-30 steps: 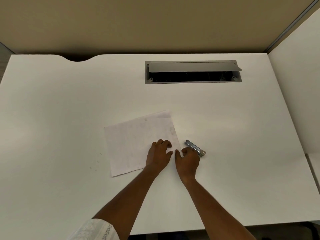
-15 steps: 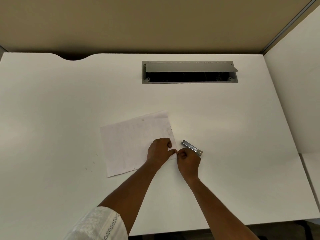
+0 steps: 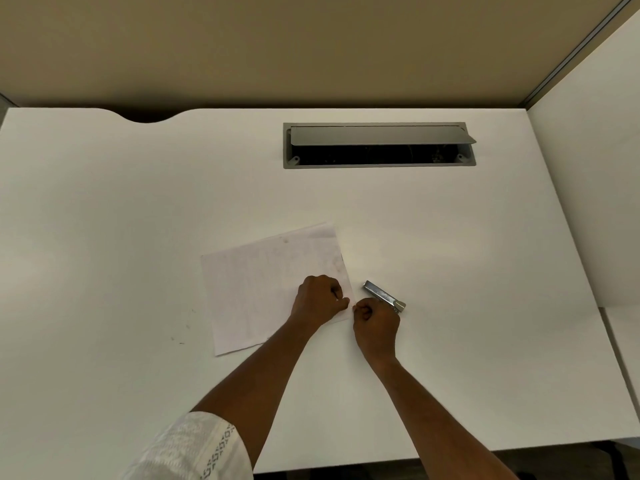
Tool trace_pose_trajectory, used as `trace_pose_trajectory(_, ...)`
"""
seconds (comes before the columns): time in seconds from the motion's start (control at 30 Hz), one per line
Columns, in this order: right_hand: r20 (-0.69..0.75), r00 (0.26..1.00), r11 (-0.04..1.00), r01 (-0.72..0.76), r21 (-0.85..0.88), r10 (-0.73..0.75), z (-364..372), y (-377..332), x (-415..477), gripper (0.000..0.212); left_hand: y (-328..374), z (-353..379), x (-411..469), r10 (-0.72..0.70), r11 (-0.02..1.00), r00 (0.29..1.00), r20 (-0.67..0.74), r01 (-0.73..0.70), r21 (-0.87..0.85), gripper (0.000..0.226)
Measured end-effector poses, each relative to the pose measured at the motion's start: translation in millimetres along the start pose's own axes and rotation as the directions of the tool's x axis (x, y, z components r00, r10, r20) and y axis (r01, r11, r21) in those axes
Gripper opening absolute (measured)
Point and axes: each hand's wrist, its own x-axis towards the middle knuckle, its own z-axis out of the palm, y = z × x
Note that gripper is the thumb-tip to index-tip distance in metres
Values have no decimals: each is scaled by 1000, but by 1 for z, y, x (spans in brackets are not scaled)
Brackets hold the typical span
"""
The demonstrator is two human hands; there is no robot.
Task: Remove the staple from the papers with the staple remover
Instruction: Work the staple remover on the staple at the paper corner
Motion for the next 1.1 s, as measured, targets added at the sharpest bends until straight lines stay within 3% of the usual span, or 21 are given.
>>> trace_pose_trajectory(0.57,47,998,999,33,-10,-32,-4,-2,-2,6,3,2,-2,-13,1000,1000,-14,13,26,27)
trace_pose_trajectory(0.7,49,969,963,244,-115,-240,-19,-2,4,11,3,3,-9,27,999,999,-29,-26,34,26)
trace_pose_trajectory(0.8,9,916,865,382,-326,-401,-35,2,16,22,1,3,-13,47,999,997,-54,-45,24,25)
trace_pose_trajectory(0.87,35,924,825,358,-438,-382,-42,9,24,30,-2,3,-14,36,999,997,-64,-38,-25,26)
trace_pose_trajectory(0.97,108,944,829,325,-455,-311,-44,23,32,35,-7,5,-19,71,993,987,-143,-84,-86,23)
trace_pose_trajectory(1.03,148,947,843,320,-433,-283,-44,29,35,30,-10,7,-24,129,989,970,-205,-140,-39,28)
trace_pose_trajectory(1.1,177,946,859,320,-400,-270,-44,31,36,24,-15,13,-26,213,976,960,-181,-200,89,45)
